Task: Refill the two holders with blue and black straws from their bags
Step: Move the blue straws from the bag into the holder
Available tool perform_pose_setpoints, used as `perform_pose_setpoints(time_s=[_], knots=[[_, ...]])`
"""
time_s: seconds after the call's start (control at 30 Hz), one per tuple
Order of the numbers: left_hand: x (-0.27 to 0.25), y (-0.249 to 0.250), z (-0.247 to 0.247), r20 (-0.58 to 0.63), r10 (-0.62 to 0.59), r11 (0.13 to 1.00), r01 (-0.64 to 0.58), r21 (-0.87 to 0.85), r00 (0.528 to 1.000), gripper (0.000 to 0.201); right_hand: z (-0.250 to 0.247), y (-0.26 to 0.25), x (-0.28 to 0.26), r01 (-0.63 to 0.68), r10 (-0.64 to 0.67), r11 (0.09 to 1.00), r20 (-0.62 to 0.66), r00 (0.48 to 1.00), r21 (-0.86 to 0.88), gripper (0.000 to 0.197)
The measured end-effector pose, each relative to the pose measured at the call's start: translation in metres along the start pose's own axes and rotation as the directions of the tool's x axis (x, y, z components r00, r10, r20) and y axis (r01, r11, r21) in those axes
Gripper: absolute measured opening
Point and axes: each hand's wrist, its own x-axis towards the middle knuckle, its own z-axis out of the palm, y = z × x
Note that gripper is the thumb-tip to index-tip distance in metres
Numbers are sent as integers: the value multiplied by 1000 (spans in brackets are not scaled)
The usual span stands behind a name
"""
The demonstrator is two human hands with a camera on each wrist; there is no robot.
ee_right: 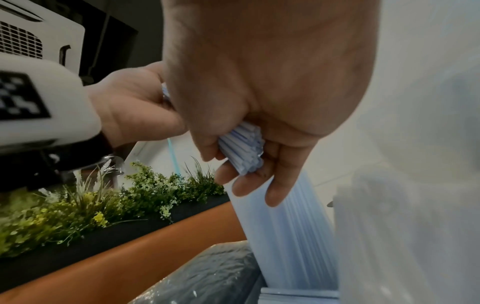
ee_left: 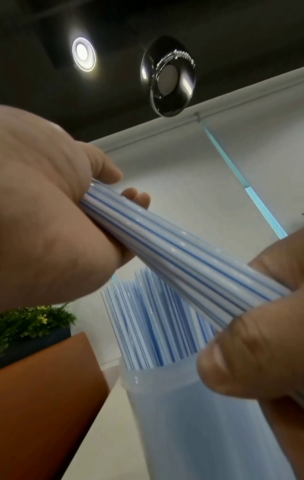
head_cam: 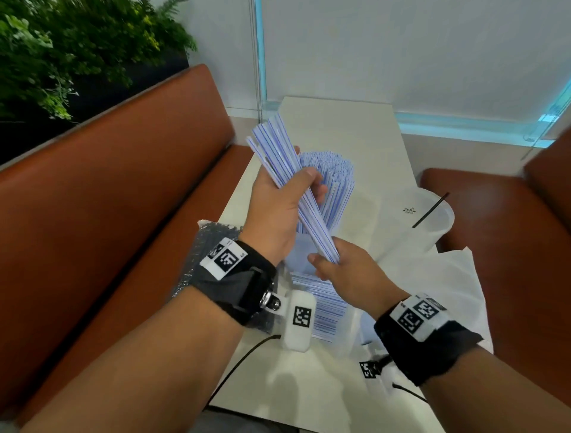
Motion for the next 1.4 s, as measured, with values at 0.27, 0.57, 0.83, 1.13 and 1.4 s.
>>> perform_pose_setpoints(time_s=[0.27,0.57,0.83,1.13,1.4], knots=[[49,58,-11,-98,333,939,-319,131,938,14,-9,3,20,70,-107,881,-53,993,-468,38],[58,-8,-33,-44,217,698,-123,706,975,12,-5,7,45,78,-64,819,45,997,-568,30],[63,-57,-50,-33,2,305,31,952,999,21,-4,10,49,69,-40,809,63,997,-584,26],[70,-22,-47,58,222,475,-160,865,973,92,-3,11,49,73,-42,816,67,997,-574,29],[84,-21,-25,497,6,-94,-494,864,868,56,-4,7,47,60,-35,810,55,998,-583,29]])
